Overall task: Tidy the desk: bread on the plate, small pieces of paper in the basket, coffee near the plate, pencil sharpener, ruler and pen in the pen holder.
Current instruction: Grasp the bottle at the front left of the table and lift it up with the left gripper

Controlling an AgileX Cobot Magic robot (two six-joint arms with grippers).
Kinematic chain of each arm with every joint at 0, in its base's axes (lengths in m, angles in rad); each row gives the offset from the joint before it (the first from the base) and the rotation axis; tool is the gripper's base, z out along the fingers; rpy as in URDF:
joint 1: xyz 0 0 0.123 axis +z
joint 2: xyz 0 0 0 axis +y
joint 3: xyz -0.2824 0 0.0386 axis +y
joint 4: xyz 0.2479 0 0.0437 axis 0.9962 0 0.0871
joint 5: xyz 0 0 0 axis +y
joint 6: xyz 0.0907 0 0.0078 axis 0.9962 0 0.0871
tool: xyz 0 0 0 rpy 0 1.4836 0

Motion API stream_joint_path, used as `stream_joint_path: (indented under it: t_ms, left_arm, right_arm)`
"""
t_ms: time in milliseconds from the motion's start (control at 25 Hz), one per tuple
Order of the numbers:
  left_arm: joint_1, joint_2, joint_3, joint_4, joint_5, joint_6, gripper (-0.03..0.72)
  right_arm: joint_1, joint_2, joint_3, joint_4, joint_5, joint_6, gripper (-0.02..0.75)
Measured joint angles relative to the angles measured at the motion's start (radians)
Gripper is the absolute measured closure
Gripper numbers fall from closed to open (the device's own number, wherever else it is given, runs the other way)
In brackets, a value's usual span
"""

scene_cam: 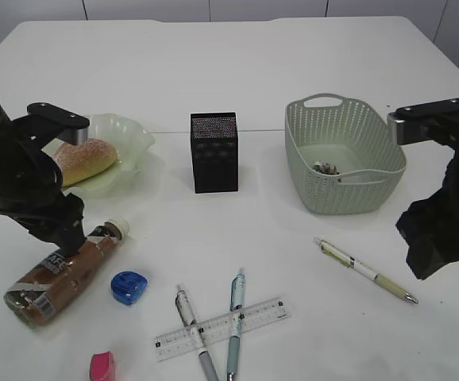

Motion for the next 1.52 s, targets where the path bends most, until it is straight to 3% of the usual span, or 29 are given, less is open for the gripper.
stream_joint_path:
  t_ms: [1000,1520]
  left_arm:
    - [0.0,0.218,0.0,0.0,-0.108,0.0,0.128]
    - [0.0,0.23,-0.002,-0.002,-0.131,0.0,0.246]
  right_arm:
    - [0.0,0.0,0.0,-0.002,-0.011,0.0,0.279]
    - [0.0,0.0,0.0,-0.004,-0.017,0.0,0.281]
